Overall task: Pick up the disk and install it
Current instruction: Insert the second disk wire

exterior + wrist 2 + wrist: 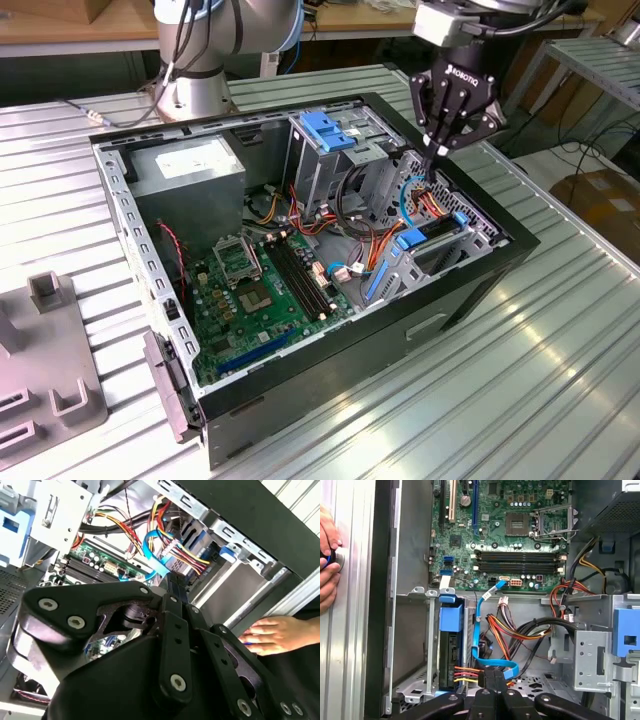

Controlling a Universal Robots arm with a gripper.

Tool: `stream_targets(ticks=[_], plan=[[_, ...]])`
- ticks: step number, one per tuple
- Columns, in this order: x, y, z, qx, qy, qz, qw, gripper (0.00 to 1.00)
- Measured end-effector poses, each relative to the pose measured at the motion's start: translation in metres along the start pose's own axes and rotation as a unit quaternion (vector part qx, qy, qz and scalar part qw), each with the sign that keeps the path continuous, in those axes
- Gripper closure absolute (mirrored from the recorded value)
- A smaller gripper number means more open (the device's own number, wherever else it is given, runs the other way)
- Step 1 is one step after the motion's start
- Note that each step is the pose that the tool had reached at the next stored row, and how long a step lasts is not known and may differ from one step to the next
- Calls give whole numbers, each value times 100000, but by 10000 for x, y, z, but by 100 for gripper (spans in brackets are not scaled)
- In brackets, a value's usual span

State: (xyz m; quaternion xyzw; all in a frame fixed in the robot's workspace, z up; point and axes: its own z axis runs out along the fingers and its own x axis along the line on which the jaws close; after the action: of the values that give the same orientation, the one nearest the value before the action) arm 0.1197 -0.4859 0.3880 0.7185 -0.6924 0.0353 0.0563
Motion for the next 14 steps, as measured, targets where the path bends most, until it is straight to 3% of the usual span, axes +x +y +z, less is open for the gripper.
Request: stream_targets(ticks=[4, 5, 12, 14], plan=[[-9, -1, 31, -28, 783, 22, 99997, 84], [-15, -2, 37, -32, 951, 26, 99995, 76], [-50, -4, 89, -49, 1898, 54, 99982, 76], [-58, -5, 102, -61, 2230, 62, 99975, 89]])
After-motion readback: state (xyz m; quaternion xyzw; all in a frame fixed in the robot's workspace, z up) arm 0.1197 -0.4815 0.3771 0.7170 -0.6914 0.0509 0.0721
